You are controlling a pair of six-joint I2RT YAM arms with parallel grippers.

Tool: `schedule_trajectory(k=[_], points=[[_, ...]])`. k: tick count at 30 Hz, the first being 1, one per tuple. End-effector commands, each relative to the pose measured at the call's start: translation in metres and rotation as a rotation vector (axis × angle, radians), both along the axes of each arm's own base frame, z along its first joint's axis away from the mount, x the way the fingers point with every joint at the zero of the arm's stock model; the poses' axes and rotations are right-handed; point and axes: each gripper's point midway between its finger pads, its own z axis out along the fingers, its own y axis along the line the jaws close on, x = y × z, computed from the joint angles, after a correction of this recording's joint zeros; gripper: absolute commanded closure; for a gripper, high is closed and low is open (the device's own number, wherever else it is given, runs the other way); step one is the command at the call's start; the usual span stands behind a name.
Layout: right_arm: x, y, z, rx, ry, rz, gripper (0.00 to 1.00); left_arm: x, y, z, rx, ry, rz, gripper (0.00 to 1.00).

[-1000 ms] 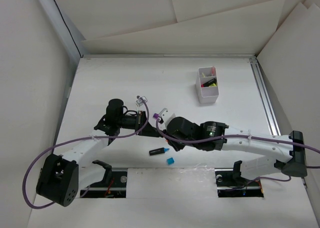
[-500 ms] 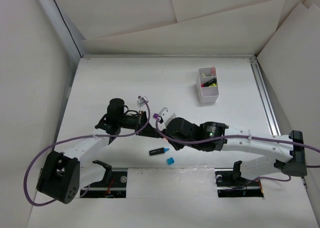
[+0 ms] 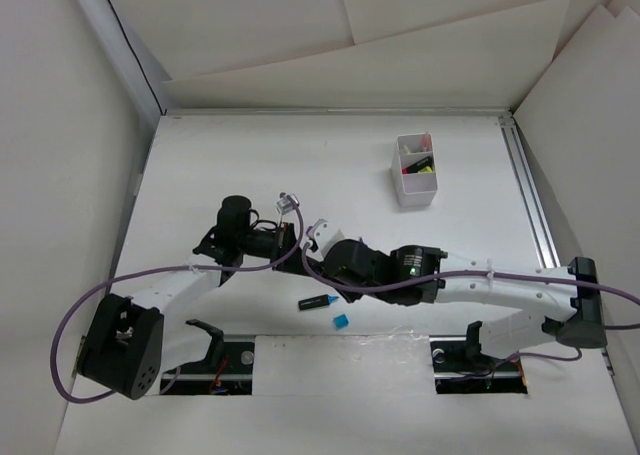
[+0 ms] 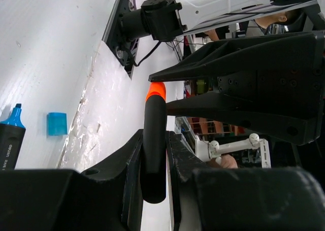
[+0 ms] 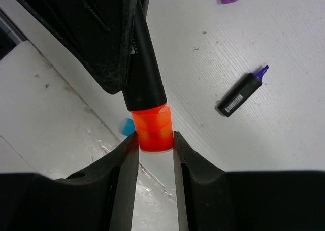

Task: Sort the stationery into containers
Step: Close the pen cap on the pen.

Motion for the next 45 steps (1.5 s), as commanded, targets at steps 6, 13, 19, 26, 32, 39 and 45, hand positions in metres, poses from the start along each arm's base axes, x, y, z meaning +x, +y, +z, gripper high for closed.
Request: schedule_trajectory(k=[6, 13, 19, 26, 32, 39, 45], points=[[-0.003, 0.025, 0.025, 0.049, -0.063, 0.037, 0.78, -0.003, -0.008, 0.01, -0.034, -0.041, -0.067, 0.89], [0.001, 0.029, 0.035, 0.067, -0.113, 0.013, 0.82, -0.003, -0.008, 0.01, -0.033, -0.032, -0.066, 0.89], [0.006, 0.033, 0.059, 0.157, -0.161, -0.015, 0.85, -0.003, -0.008, 0.01, -0.033, -0.032, -0.066, 0.89], [0.011, 0.041, 0.091, 0.287, -0.221, -0.017, 0.85, -0.003, -0.008, 0.009, -0.029, -0.024, -0.066, 0.91], [0.011, 0.049, 0.098, 0.335, -0.229, -0.009, 0.85, -0.006, -0.009, 0.01, -0.033, -0.032, -0.075, 0.91], [0.011, 0.061, 0.097, 0.334, -0.23, 0.017, 0.85, -0.005, -0.009, 0.012, -0.034, -0.042, -0.067, 0.91], [0.013, 0.076, 0.095, 0.321, -0.244, 0.044, 0.85, -0.007, -0.011, 0.012, -0.038, -0.05, -0.077, 0.92]])
